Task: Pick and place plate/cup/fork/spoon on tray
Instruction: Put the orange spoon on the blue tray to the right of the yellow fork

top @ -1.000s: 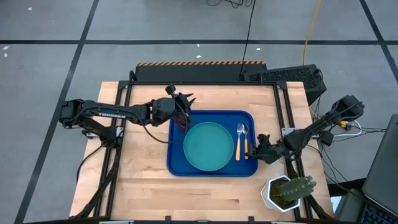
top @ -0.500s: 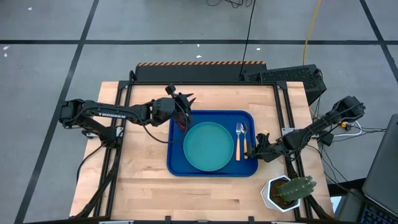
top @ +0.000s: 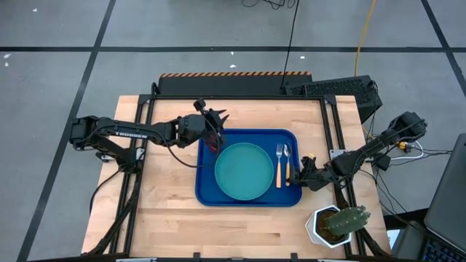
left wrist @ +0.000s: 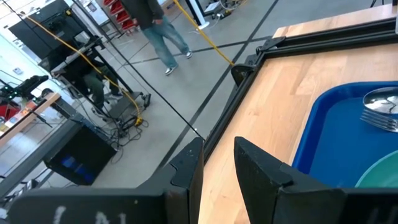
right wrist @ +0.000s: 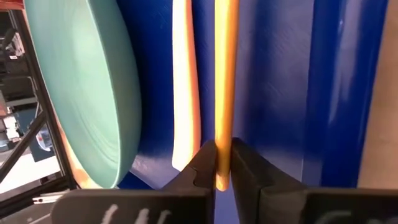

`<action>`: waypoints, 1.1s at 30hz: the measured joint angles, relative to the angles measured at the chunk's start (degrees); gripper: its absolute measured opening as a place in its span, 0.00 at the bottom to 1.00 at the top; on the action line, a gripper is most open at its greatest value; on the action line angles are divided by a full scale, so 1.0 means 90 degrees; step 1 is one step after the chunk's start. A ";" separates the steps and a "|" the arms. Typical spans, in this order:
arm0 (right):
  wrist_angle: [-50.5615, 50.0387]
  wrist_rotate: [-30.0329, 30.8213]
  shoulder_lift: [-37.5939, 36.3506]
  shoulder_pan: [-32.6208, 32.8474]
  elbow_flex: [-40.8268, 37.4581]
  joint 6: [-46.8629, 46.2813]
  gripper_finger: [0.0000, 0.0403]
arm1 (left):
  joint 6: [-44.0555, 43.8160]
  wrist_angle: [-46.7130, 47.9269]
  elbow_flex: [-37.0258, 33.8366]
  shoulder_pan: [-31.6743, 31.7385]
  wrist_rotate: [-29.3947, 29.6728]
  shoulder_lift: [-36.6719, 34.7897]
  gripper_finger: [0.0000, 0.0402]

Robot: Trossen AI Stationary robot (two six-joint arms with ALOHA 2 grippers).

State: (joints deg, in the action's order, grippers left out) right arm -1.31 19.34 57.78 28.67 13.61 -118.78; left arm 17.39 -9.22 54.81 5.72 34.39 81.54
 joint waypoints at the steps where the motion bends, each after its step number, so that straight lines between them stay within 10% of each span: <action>1: -0.0005 0.0009 0.0000 0.0030 0.0000 -0.0030 0.04 | -0.0004 0.0017 0.0000 0.0000 0.0000 0.0000 0.24; 14: -0.0119 -0.0025 0.0000 0.0041 0.0000 -0.0187 0.25 | -0.0022 0.0020 0.0000 -0.0001 0.0000 0.0000 0.24; 33: 0.0395 -0.0848 -0.0011 0.0041 0.0000 0.0599 0.27 | -0.0071 0.0017 0.0000 -0.0007 0.0000 0.0000 0.24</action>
State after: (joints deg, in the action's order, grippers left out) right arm 2.25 11.71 57.68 29.04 13.61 -113.40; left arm 16.75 -9.06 54.81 5.65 34.39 81.54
